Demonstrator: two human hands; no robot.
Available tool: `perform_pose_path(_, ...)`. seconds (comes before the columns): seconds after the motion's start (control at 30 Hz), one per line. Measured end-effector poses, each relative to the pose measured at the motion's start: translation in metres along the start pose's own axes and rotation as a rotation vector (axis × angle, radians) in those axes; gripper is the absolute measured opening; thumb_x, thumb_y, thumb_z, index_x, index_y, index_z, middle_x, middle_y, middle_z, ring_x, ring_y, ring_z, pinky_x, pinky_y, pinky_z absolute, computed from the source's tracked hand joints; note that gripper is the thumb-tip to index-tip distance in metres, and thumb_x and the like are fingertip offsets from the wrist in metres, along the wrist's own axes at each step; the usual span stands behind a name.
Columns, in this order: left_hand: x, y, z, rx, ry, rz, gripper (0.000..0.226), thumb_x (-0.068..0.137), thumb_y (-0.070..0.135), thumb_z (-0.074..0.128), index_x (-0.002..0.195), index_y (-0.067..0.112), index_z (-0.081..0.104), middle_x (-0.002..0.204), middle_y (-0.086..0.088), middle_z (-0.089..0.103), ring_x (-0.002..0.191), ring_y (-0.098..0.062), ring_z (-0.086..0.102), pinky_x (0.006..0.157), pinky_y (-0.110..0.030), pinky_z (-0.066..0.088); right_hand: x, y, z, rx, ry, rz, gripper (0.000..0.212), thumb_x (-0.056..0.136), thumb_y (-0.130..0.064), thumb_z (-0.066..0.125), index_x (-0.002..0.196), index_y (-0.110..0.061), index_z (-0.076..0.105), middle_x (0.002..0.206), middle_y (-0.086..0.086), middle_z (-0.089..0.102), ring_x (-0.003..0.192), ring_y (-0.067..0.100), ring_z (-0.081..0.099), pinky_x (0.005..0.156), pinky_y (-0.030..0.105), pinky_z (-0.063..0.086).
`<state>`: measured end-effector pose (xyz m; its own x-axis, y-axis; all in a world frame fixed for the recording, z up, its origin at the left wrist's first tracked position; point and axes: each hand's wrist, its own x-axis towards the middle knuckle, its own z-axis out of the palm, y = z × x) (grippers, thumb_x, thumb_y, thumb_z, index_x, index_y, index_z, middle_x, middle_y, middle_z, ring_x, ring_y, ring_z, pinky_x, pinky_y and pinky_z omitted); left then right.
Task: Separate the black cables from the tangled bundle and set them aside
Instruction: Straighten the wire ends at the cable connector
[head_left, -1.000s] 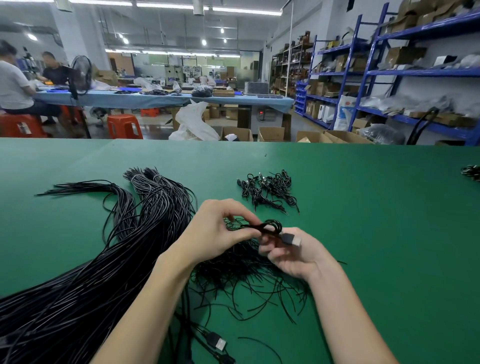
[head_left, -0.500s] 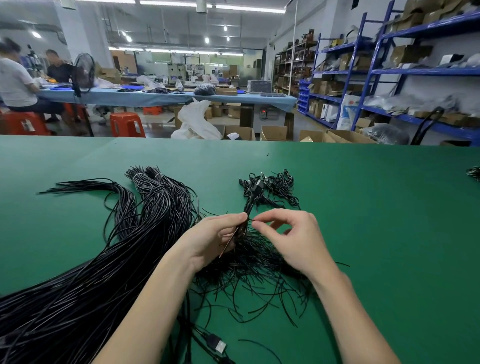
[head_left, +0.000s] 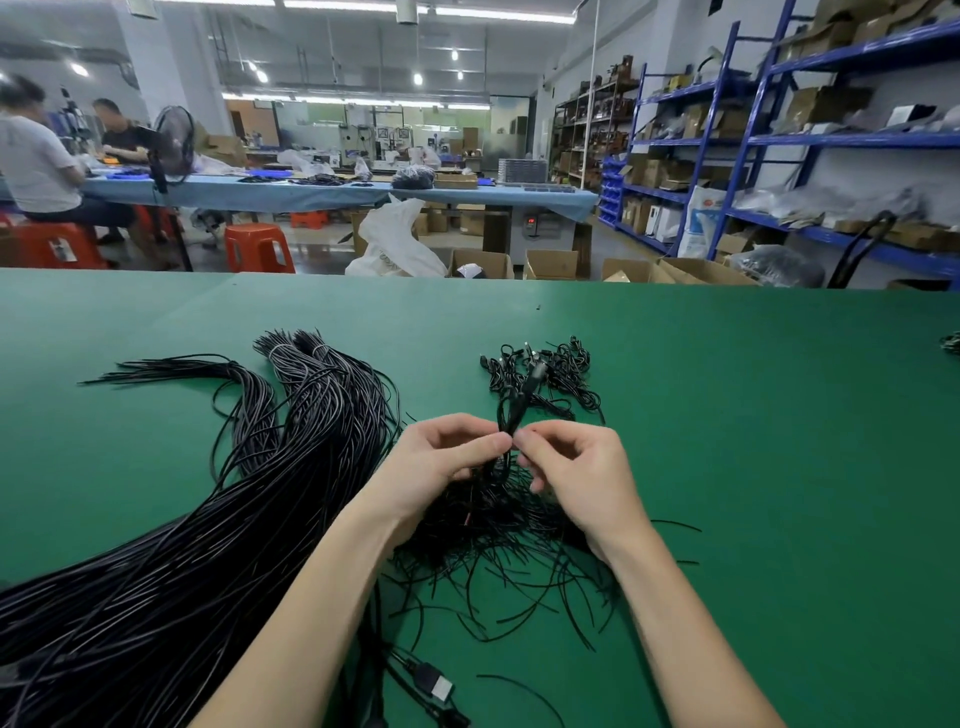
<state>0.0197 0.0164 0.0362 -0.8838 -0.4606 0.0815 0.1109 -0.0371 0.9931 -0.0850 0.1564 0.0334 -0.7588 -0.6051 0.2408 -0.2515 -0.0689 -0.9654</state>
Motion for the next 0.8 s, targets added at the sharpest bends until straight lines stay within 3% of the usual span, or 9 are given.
perform_pose_path(0.07, 0.0, -0.002, -0.003, 0.175, 0.017, 0.15, 0.018, 0.073, 0.026, 0.086, 0.088, 0.02, 0.079, 0.091, -0.006, 0.078, 0.079, -0.019, 0.067, 0.078, -0.033, 0.052, 0.002, 0.002, -0.001, 0.184, -0.02, 0.2, 0.024, 0.092, -0.005, 0.071, 0.071, -0.014, 0.079, 0.063, 0.001, 0.069, 0.049, 0.007, 0.056, 0.048, 0.017, 0.048)
perform_pose_path(0.13, 0.0, -0.004, -0.004, 0.378, 0.006, 0.251, 0.014, 0.078, 0.027, 0.086, 0.09, 0.027, 0.079, 0.085, -0.004, 0.077, 0.067, -0.022, 0.058, 0.065, -0.036, 0.048, 0.003, 0.003, -0.004, 0.355, -0.048, 0.452, 0.017, 0.093, 0.004, 0.065, 0.082, -0.003, 0.075, 0.062, 0.004, 0.068, 0.048, 0.005, 0.056, 0.043, 0.013, 0.045)
perform_pose_path(0.2, 0.0, -0.004, -0.004, 0.503, 0.005, 0.315, 0.012, 0.08, 0.029, 0.085, 0.09, 0.031, 0.079, 0.085, 0.006, 0.077, 0.064, -0.015, 0.056, 0.063, -0.034, 0.048, 0.003, 0.007, -0.006, 0.58, -0.098, 0.664, 0.009, 0.092, 0.005, 0.062, 0.089, 0.003, 0.071, 0.062, 0.006, 0.065, 0.049, 0.007, 0.055, 0.039, 0.012, 0.043)
perform_pose_path(0.27, 0.0, -0.002, -0.003, 0.439, 0.006, 0.277, 0.013, 0.079, 0.03, 0.085, 0.09, 0.027, 0.08, 0.088, 0.006, 0.078, 0.069, -0.007, 0.061, 0.069, -0.024, 0.05, 0.0, 0.008, -0.005, 0.754, -0.179, 0.729, 0.006, 0.083, -0.003, 0.07, 0.082, -0.001, 0.076, 0.067, 0.006, 0.064, 0.052, 0.008, 0.055, 0.038, 0.011, 0.042)
perform_pose_path(0.33, 0.0, 0.0, -0.004, 0.245, 0.026, 0.129, 0.022, 0.076, 0.034, 0.083, 0.093, 0.021, 0.08, 0.093, -0.001, 0.078, 0.08, -0.006, 0.067, 0.077, -0.02, 0.05, -0.001, 0.004, -0.003, 0.66, -0.23, 0.612, 0.008, 0.081, -0.016, 0.076, 0.082, -0.01, 0.08, 0.076, 0.003, 0.071, 0.057, 0.008, 0.06, 0.042, 0.013, 0.046)
perform_pose_path(0.47, 0.0, -0.003, -0.012, -0.018, 0.049, -0.1, 0.042, 0.077, 0.037, 0.078, 0.11, 0.012, 0.076, 0.121, -0.022, 0.068, 0.1, -0.02, 0.061, 0.094, -0.034, 0.043, 0.0, -0.003, -0.012, -0.042, -0.108, 0.065, 0.015, 0.09, -0.021, 0.076, 0.102, -0.031, 0.075, 0.099, -0.007, 0.078, 0.07, 0.006, 0.066, 0.06, 0.018, 0.053)
perform_pose_path(0.57, 0.0, -0.002, -0.01, -0.057, 0.029, -0.128, 0.048, 0.074, 0.038, 0.082, 0.112, 0.01, 0.075, 0.113, -0.021, 0.069, 0.101, -0.024, 0.055, 0.097, -0.037, 0.039, -0.001, -0.004, -0.016, -0.377, -0.068, -0.274, 0.012, 0.086, -0.033, 0.08, 0.095, -0.04, 0.076, 0.095, -0.023, 0.074, 0.068, 0.004, 0.063, 0.065, 0.01, 0.047)
perform_pose_path(0.7, 0.001, -0.002, -0.009, -0.086, -0.015, -0.144, 0.045, 0.073, 0.032, 0.085, 0.11, 0.007, 0.075, 0.11, -0.021, 0.068, 0.097, -0.024, 0.053, 0.092, -0.035, 0.039, 0.0, -0.003, -0.014, -0.563, -0.009, -0.444, 0.01, 0.086, -0.048, 0.074, 0.089, -0.039, 0.076, 0.091, -0.031, 0.07, 0.071, 0.006, 0.065, 0.063, 0.021, 0.046)
perform_pose_path(0.8, 0.0, -0.001, -0.009, -0.092, -0.055, -0.134, 0.032, 0.071, 0.03, 0.089, 0.098, 0.015, 0.078, 0.097, -0.01, 0.069, 0.083, -0.016, 0.057, 0.072, -0.021, 0.045, -0.002, -0.002, -0.011, -0.538, 0.004, -0.432, 0.012, 0.086, -0.048, 0.072, 0.085, -0.037, 0.076, 0.087, -0.028, 0.07, 0.073, 0.007, 0.064, 0.066, 0.022, 0.05)
